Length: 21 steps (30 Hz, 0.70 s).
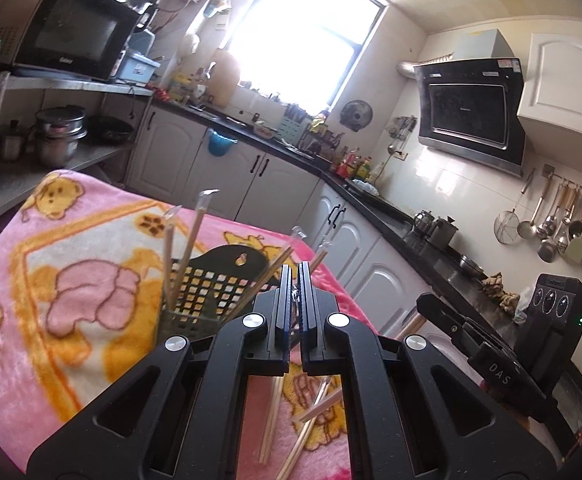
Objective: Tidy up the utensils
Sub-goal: 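Lift both held chopsticks upright and carry them above the green caddy, then lower both held chopsticks down into the caddy compartments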
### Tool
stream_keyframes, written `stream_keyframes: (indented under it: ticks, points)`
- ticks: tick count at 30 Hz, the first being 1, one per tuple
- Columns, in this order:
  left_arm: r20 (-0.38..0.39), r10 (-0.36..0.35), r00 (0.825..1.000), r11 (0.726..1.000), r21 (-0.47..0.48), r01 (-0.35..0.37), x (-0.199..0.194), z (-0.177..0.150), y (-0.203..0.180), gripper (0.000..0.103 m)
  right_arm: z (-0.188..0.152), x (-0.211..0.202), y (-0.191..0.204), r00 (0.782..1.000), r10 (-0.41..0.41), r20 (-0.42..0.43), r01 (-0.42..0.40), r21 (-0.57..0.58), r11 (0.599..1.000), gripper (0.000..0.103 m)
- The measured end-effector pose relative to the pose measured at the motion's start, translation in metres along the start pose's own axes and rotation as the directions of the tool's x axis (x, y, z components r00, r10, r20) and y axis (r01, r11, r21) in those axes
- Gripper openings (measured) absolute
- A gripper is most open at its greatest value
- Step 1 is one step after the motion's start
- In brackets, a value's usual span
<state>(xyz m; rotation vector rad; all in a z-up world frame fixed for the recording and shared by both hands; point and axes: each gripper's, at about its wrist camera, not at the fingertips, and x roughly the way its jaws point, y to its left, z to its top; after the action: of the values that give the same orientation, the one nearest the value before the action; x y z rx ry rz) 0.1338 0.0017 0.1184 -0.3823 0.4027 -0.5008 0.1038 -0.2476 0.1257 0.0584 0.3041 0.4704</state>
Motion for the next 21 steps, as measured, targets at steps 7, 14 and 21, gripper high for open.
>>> stream_keyframes:
  ticks: [7, 14, 21]
  points:
    - [0.002, -0.028, 1.000, 0.999, 0.043, 0.028, 0.008, 0.011, -0.016, 0.001, 0.010, -0.003, -0.001, 1.000, -0.001, 0.022, 0.001, -0.017, 1.000, 0.004]
    - [0.009, -0.054, 0.998, 0.996, 0.075, 0.053, 0.016, 0.024, -0.027, 0.001, 0.019, -0.004, -0.001, 0.999, 0.002, 0.051, -0.001, -0.021, 1.000, 0.004]
    - [0.013, -0.065, 0.998, 0.994, 0.092, 0.064, 0.024, 0.034, -0.034, 0.001, 0.030, -0.003, -0.002, 0.996, 0.005, 0.092, -0.004, -0.014, 1.000, 0.004]
